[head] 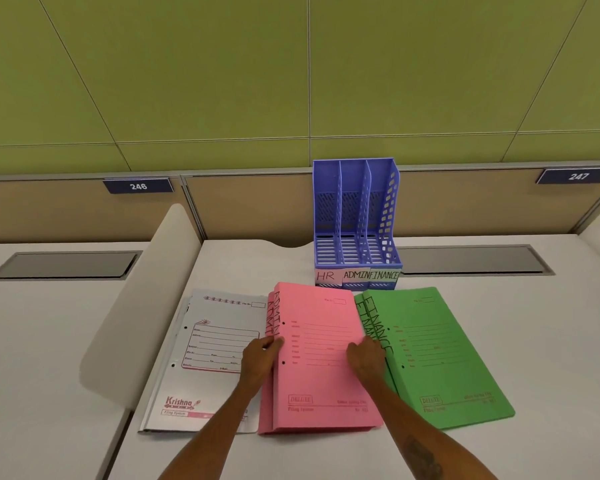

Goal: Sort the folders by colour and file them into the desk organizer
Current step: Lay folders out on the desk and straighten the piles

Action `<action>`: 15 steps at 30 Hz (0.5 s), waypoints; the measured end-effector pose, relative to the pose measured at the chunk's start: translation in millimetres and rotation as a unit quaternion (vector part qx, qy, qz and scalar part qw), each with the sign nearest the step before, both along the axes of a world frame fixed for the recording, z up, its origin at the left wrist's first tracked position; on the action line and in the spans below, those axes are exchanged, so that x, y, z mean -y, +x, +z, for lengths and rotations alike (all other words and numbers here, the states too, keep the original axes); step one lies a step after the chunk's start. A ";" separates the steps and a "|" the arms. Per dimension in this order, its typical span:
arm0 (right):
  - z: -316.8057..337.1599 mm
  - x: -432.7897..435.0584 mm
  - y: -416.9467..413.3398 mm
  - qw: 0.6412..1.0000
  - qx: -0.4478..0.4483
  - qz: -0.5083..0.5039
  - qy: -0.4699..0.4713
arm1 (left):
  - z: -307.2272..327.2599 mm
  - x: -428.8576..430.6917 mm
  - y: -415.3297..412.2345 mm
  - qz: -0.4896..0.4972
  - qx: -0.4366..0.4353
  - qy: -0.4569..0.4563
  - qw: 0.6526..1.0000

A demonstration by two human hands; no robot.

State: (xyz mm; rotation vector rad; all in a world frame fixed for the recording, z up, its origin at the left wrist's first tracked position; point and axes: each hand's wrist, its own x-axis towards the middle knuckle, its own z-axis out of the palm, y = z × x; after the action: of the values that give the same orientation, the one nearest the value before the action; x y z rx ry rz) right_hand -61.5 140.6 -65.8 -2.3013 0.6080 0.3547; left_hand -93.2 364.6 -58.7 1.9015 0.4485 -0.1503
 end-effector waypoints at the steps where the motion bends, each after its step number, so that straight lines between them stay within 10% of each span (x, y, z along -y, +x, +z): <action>1: -0.4 2.1 0.4 1.000 -0.001 0.001 -0.001 | 1.2 2.3 0.8 -0.007 -0.002 0.011 1.000; 15: 0.2 14.2 3.8 0.999 0.003 0.037 -0.027 | -1.8 14.4 11.4 -0.031 -0.012 0.188 0.982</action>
State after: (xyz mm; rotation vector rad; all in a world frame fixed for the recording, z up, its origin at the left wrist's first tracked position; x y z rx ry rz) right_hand -57.7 126.4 -65.6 -2.3806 0.5354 0.3714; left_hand -81.8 350.1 -60.4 2.2883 0.4576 -0.1354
